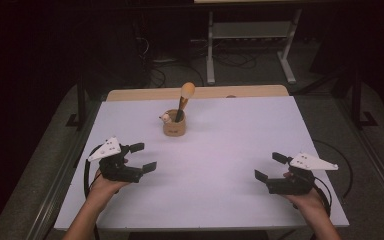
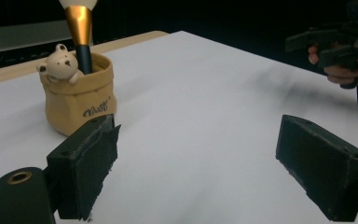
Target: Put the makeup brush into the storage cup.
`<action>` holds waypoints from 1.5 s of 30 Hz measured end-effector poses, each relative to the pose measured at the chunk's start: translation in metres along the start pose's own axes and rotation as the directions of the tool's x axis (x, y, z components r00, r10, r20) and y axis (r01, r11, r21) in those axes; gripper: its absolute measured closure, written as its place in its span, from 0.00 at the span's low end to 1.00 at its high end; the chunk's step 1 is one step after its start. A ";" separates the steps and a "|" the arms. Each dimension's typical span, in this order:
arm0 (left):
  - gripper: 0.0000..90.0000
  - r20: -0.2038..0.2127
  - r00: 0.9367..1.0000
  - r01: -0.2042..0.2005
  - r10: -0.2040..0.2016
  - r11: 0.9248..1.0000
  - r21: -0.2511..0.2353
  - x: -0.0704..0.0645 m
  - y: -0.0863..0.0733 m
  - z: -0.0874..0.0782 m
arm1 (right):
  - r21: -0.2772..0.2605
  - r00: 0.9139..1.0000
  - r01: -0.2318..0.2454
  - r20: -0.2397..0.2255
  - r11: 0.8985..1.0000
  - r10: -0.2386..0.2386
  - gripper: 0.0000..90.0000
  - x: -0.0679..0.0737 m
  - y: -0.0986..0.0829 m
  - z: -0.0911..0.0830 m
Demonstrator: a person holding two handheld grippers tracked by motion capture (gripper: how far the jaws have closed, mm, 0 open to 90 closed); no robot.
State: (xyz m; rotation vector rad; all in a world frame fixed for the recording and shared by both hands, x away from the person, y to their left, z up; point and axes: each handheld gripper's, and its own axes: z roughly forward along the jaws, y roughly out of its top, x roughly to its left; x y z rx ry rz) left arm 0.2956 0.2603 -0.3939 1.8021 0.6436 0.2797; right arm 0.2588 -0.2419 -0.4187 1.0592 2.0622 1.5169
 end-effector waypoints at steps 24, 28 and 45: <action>0.13 -0.015 0.999 0.030 -0.030 0.999 0.017 -0.017 -0.043 -0.031 | 0.004 1.000 -0.003 0.003 1.000 0.003 0.08 0.001 -0.001 0.000; 0.13 -0.030 0.999 0.040 -0.039 0.999 0.020 -0.016 -0.046 -0.032 | 0.007 1.000 0.000 0.007 1.000 0.000 0.08 0.000 -0.001 0.000; 0.12 -0.039 0.999 0.033 -0.032 0.999 0.036 -0.017 -0.044 -0.031 | 0.026 1.000 0.003 -0.004 1.000 -0.003 0.04 0.000 -0.002 0.001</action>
